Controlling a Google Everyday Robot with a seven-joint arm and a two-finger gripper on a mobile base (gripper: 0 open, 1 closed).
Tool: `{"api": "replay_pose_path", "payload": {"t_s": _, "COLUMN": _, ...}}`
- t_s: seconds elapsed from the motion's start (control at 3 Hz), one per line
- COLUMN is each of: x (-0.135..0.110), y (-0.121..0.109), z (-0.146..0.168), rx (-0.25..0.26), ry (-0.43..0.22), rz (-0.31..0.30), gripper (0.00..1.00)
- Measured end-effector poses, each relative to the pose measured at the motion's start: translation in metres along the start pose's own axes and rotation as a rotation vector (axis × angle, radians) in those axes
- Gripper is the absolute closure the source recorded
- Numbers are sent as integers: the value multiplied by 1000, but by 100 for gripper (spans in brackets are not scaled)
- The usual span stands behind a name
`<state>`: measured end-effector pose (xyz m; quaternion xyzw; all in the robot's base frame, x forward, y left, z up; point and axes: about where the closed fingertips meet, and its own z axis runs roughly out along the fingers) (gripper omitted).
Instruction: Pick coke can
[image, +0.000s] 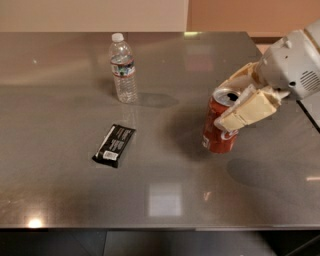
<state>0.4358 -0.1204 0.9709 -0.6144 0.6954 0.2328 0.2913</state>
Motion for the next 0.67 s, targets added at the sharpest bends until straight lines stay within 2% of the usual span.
{"api": "replay_pose_path", "payload": {"t_s": 0.33, "x": -20, "y": -10, "z": -38, "rx": 52, "ry": -57, "rz": -15, "gripper": 100}}
{"api": "replay_pose_path", "payload": {"t_s": 0.67, "x": -20, "y": -10, "z": -38, "rx": 52, "ry": -57, "rz": -15, "gripper": 100}}
